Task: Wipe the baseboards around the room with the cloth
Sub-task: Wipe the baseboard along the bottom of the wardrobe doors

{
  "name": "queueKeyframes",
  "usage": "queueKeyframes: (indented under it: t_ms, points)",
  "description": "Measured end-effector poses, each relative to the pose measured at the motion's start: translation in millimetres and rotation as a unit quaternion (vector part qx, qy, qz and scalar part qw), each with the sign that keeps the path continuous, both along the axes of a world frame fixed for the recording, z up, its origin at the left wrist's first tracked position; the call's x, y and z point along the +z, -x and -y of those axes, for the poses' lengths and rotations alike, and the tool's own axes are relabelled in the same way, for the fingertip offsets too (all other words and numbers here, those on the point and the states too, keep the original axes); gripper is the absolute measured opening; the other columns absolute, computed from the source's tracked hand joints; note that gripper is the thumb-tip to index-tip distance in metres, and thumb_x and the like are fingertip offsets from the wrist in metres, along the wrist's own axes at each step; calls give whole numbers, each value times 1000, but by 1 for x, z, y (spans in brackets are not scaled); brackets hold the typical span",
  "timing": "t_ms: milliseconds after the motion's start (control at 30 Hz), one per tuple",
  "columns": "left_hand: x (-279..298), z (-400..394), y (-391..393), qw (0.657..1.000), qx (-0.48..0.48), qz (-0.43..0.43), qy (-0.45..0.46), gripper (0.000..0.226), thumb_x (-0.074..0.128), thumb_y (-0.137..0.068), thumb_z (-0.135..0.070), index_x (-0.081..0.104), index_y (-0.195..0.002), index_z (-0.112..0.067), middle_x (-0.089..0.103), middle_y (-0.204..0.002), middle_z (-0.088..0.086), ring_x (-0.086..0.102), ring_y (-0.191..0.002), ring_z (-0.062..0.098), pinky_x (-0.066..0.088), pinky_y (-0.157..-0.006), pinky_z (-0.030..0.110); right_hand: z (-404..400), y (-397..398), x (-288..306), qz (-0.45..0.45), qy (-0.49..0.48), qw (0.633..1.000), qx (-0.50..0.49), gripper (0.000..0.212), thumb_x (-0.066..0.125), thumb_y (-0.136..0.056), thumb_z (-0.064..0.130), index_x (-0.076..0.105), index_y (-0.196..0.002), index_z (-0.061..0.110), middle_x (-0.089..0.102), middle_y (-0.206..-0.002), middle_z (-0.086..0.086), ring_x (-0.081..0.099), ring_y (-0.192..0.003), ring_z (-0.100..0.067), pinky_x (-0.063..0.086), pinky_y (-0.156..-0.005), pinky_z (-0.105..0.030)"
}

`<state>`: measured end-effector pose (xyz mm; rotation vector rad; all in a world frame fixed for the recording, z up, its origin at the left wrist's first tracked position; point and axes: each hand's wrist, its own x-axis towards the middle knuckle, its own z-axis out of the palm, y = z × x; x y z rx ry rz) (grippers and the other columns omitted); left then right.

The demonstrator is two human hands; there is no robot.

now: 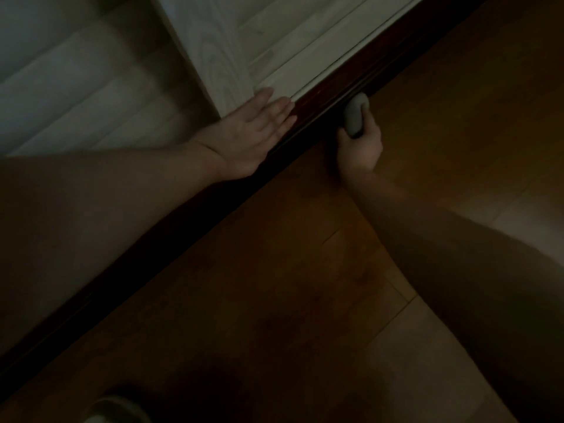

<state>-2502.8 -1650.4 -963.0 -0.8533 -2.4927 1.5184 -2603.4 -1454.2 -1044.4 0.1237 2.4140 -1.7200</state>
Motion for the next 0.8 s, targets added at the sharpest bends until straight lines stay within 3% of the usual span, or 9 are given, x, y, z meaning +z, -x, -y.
queueKeyframes:
  t_ms: [200,333,433,567,667,800]
  points:
    - [3,-4,-1,999,25,22,-15,65,8,-100,-31,7,-153,5,19,-160,24,18,-150,34,10,-120,54,22,-113,-2,5,4,993,118,68,67,-88,5,41,-148,20,43,-147,-1,39,-134,-12,25,-108,-12]
    - [3,-3,-1,999,23,14,-17,63,10,-101,-30,8,-153,6,19,-160,25,18,-150,35,2,-118,54,34,-175,-5,25,7,971,240,72,70,-86,9,38,-150,23,41,-148,-1,38,-134,-11,27,-113,-19]
    - [2,-1,1,1000,20,15,-16,63,10,-101,-30,9,-153,7,19,-160,25,19,-149,35,4,-119,54,35,-181,-9,20,4,962,272,74,70,-87,11,37,-151,23,39,-150,-1,37,-137,-13,30,-116,-27]
    - [4,-2,-1,1000,19,11,-11,63,9,-101,-29,10,-153,6,19,-160,26,19,-149,35,8,-120,54,22,-163,-5,7,-2,950,311,68,74,-85,17,44,-146,21,47,-143,-2,43,-129,-12,32,-110,-21]
    - [4,-1,-1,1000,12,-5,-15,64,14,-101,-31,14,-153,6,23,-158,26,22,-148,36,6,-118,54,1,-138,-5,-22,13,962,272,62,77,-83,14,52,-139,17,52,-134,4,46,-121,-2,37,-106,-20]
    - [-1,3,0,999,2,-16,-37,64,23,-101,-38,26,-151,2,33,-155,23,32,-145,31,8,-118,51,-34,-78,1,-36,6,992,120,64,69,-87,12,43,-144,24,42,-138,12,41,-128,-3,38,-111,-28]
